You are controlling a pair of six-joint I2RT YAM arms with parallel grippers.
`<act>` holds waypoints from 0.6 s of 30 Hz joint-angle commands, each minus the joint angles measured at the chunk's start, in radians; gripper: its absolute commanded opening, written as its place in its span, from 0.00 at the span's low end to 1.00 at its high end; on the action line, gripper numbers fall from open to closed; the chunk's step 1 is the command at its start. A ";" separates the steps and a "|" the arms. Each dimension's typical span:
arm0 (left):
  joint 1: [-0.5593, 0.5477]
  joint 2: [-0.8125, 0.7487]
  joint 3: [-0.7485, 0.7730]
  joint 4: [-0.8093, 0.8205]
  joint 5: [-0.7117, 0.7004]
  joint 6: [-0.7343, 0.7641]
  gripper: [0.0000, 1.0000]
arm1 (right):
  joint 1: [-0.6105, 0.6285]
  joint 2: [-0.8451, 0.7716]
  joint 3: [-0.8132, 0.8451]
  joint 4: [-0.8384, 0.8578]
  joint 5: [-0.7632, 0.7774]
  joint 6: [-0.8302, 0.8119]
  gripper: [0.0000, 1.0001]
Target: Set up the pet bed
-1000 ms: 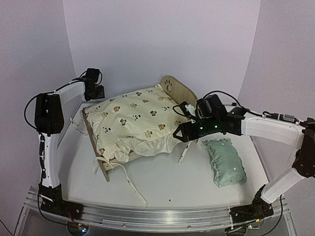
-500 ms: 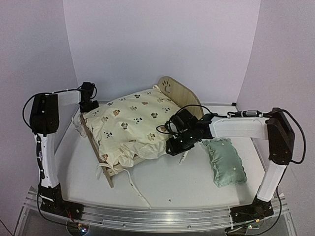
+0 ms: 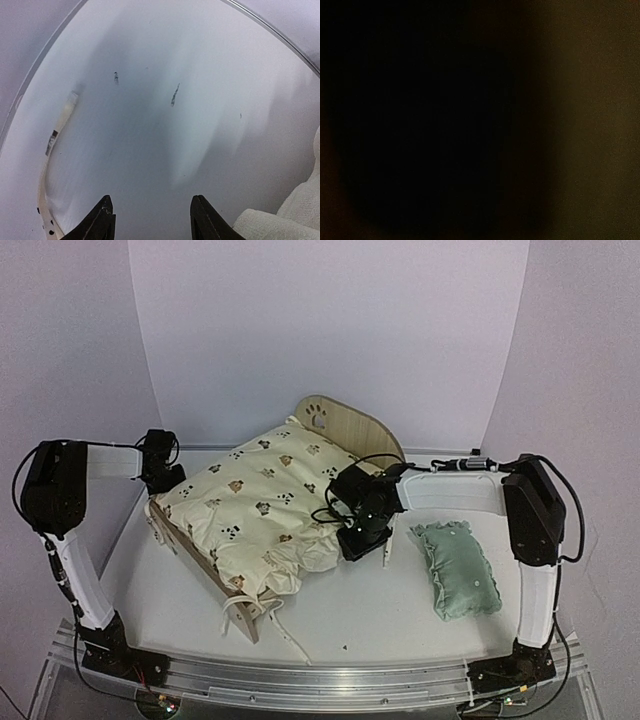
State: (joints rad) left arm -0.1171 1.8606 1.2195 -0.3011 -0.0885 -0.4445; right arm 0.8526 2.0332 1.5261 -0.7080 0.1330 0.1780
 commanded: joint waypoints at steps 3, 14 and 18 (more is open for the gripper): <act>-0.224 -0.113 -0.204 -0.143 0.192 -0.030 0.52 | -0.001 0.088 0.111 0.193 -0.029 0.001 0.46; -0.332 -0.362 -0.518 -0.020 0.390 -0.152 0.51 | -0.044 0.127 0.184 0.193 -0.081 -0.064 0.47; -0.392 -0.427 -0.586 0.024 0.433 -0.226 0.50 | -0.046 0.175 0.245 0.193 -0.098 -0.078 0.48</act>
State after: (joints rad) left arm -0.2787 1.4597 0.7277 -0.1828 -0.0782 -0.6195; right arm 0.7286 2.0891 1.6624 -0.9250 0.2605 0.0455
